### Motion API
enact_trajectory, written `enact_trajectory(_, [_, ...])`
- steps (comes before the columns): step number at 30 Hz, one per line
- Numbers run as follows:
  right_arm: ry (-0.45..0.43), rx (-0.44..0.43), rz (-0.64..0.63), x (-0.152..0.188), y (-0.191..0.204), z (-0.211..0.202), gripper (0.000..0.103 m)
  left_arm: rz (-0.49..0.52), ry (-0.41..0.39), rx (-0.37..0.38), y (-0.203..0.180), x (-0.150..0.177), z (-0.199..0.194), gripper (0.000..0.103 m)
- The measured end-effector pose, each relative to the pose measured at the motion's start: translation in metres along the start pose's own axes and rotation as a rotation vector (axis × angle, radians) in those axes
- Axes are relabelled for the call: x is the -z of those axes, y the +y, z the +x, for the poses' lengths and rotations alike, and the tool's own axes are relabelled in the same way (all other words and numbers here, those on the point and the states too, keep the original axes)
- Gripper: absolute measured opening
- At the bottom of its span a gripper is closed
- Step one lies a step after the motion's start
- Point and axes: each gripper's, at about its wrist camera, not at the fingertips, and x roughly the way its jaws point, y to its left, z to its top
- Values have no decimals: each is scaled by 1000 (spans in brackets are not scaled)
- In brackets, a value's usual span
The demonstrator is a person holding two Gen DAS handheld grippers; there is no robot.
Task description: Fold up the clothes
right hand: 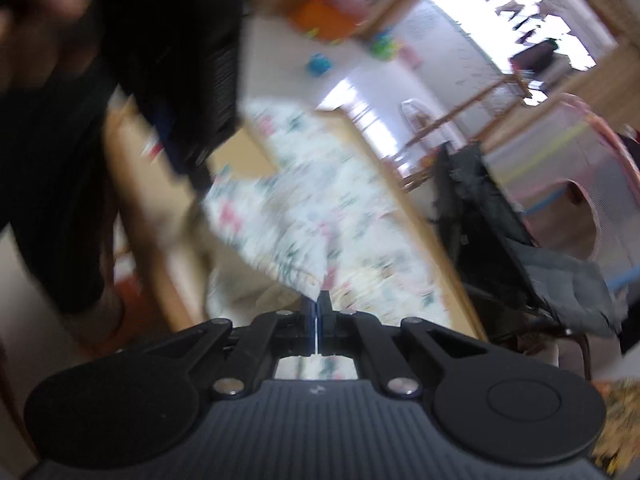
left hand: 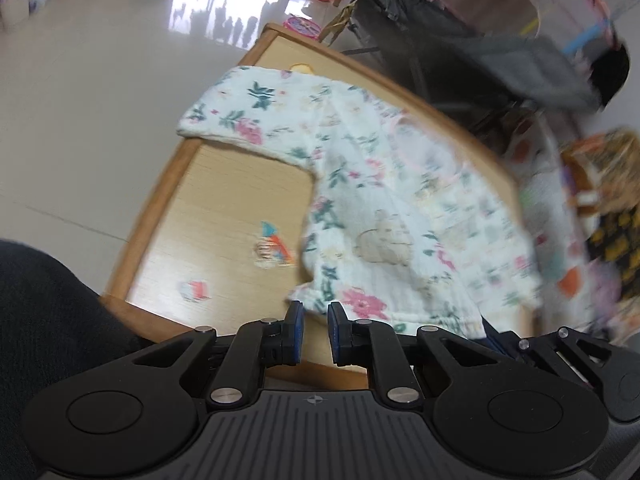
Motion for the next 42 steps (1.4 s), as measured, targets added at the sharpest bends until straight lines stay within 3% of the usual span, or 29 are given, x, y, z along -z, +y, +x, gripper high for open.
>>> enact_trajectory(3, [49,-29,-26,5,9,16,1,174,13,-85,-10,1,8,38])
enact_trajectory(6, [57,-24,57,6,-1,20,1,306,-46,-111,-19,2,8,38])
enact_trajectory(10, [70,11,140,7,-22,22,1,379,-114,-76,-23,1,13,37])
enact_trajectory(12, [76,18,190,10,-30,24,1,428,-101,-79,-27,1,20,36])
enact_trajectory(15, [88,18,236,14,-36,26,1,446,-98,-19,-26,0,22,36])
enact_trajectory(22, [86,-2,249,19,-30,20,1,498,-78,23,-32,9,31,31])
enact_trajectory(27, [83,-15,243,19,-28,20,1,482,-62,20,-31,9,37,31])
enact_trajectory(37, [81,-29,224,18,-23,18,1,313,-39,46,-17,-1,52,29])
enact_trajectory(38, [80,-31,218,18,-22,18,1,304,-38,55,-16,-1,53,26])
enact_trajectory(39, [80,-32,212,18,-20,17,1,296,-38,64,-16,-1,54,15])
enact_trajectory(40, [80,-34,207,18,-19,17,1,287,-37,73,-16,-1,55,10])
enact_trajectory(42, [79,-37,198,18,-18,16,1,276,-40,81,-16,0,56,4])
